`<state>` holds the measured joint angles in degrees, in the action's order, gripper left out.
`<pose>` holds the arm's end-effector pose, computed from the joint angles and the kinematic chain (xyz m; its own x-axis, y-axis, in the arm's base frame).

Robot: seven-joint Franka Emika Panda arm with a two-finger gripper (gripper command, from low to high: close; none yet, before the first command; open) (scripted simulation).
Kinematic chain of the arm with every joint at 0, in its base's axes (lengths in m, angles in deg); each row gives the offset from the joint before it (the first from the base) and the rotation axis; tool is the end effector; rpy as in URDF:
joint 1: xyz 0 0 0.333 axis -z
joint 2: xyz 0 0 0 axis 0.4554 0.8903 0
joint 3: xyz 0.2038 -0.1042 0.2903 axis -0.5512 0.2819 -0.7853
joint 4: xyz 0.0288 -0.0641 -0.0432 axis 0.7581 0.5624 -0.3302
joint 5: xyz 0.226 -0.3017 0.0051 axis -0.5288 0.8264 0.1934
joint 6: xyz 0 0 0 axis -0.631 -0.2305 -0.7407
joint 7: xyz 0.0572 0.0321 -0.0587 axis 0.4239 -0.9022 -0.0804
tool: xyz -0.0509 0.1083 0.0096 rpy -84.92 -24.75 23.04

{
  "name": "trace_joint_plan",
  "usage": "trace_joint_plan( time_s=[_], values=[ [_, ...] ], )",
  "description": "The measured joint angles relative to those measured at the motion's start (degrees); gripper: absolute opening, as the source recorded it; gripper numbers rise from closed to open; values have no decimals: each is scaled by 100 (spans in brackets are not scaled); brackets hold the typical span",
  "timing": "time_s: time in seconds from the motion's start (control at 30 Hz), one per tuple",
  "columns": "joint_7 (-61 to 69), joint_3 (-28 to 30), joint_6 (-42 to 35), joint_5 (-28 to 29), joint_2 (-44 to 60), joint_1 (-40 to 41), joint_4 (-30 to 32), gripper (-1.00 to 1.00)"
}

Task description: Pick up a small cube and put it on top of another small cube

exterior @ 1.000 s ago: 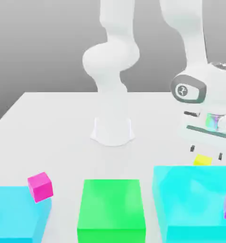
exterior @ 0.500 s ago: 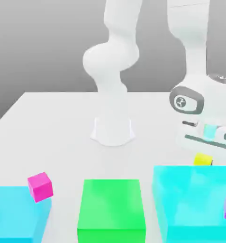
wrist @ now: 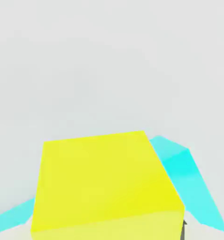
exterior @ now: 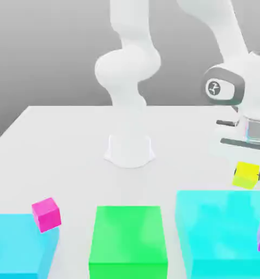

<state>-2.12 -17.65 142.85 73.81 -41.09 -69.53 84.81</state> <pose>0.3634 0.1949 0.3120 -0.1229 0.9924 -0.0105 0.9910 0.1233 0.0526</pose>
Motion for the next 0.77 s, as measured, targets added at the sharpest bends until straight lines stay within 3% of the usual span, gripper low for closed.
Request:
trace_joint_plan(
  time_s=[0.13,0.4,0.5,0.7,0.73,0.77],
  values=[
    [600,732,-522,186,-287,1120,-281,-100],
    [1488,2067,-1293,540,-722,2417,-572,-100],
    [1922,2507,-1256,231,-502,2656,-642,-100],
    [2522,2586,-562,-539,239,2642,-530,-100],
    [2620,2589,-425,-671,378,2619,-503,100],
    [2620,2590,-425,-671,378,2592,-503,100]
  ],
)
